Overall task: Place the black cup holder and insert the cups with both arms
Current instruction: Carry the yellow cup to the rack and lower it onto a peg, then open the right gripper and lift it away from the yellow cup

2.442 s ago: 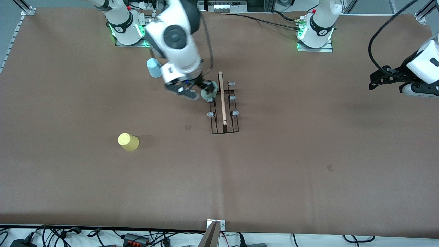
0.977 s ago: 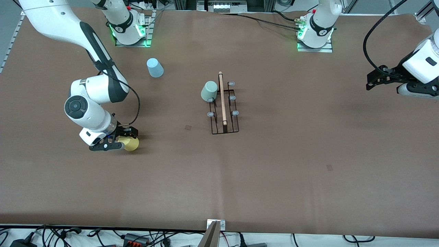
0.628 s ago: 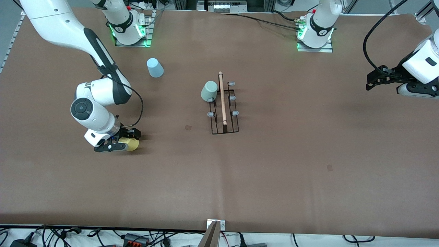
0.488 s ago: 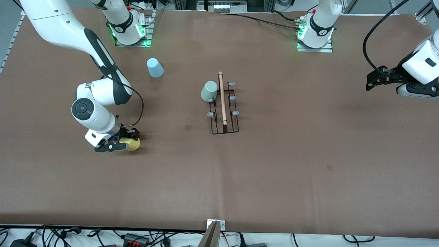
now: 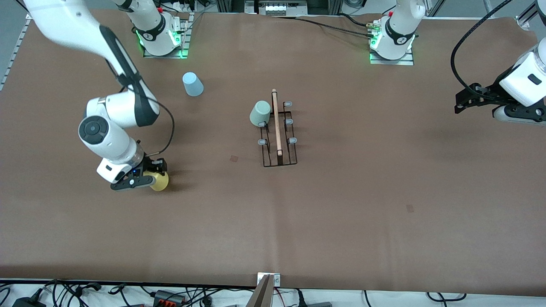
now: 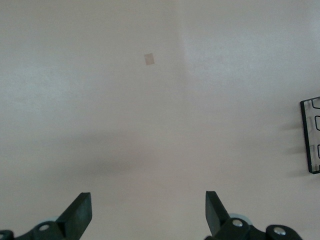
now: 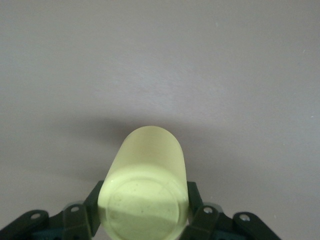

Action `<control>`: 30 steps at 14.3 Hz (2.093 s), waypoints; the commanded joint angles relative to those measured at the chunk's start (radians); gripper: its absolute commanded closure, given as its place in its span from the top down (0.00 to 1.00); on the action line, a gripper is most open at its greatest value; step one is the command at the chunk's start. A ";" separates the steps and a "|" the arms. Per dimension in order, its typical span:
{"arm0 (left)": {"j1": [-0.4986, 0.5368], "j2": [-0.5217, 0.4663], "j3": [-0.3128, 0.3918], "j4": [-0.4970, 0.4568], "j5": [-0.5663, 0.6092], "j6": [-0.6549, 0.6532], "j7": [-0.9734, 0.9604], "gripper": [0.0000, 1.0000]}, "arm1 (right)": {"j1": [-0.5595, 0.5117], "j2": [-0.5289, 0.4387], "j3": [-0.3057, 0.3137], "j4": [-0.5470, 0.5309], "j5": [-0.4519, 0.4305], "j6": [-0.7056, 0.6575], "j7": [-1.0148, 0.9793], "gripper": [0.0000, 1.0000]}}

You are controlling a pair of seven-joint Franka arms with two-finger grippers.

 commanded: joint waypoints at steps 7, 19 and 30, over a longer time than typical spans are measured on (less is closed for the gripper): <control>-0.003 0.019 -0.001 0.046 -0.012 -0.018 -0.014 1.00 | 0.368 -0.065 0.006 0.190 0.128 -0.249 0.725 0.09; -0.003 0.021 -0.001 0.046 -0.014 -0.020 -0.012 1.00 | 0.548 0.046 0.008 0.216 0.118 -0.074 1.008 0.18; -0.003 0.021 -0.001 0.046 -0.014 -0.020 -0.014 1.00 | 0.281 -0.164 -0.017 0.205 0.130 -0.377 0.613 1.00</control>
